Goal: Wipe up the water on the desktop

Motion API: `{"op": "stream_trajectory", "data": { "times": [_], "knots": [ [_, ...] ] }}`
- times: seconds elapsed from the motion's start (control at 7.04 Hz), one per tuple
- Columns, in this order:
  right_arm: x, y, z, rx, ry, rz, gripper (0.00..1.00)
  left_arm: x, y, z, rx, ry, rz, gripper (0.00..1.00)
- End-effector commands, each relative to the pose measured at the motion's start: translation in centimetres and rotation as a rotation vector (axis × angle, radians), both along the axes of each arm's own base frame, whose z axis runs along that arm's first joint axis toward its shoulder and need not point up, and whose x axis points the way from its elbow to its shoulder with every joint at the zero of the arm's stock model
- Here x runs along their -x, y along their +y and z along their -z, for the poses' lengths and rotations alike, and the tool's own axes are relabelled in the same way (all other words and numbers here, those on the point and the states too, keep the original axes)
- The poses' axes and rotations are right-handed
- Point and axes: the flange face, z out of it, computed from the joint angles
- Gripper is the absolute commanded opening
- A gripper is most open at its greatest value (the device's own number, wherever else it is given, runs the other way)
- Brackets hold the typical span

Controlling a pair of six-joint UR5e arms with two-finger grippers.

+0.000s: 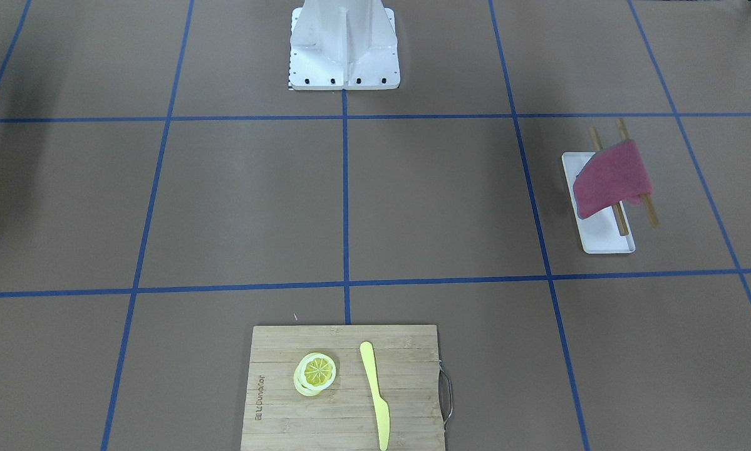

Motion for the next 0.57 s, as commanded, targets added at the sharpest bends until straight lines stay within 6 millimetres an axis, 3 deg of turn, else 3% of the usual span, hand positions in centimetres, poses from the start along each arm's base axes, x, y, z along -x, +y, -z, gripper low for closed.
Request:
{"op": "stream_trajectory", "data": {
  "times": [0.0,0.14,0.43],
  "knots": [
    [0.0,0.0,0.0,-0.005,0.0,0.002,1.0,-0.2,0.4,-1.3,0.047,0.01,0.005,0.98],
    [0.0,0.0,-0.3,-0.001,0.011,0.001,1.0,-1.3,-0.1,-0.9,0.11,0.086,0.027,0.98],
    [0.0,0.0,-0.3,-0.002,0.019,0.002,1.0,-3.8,-1.1,1.7,0.161,0.146,0.081,0.98]
  ]
}}
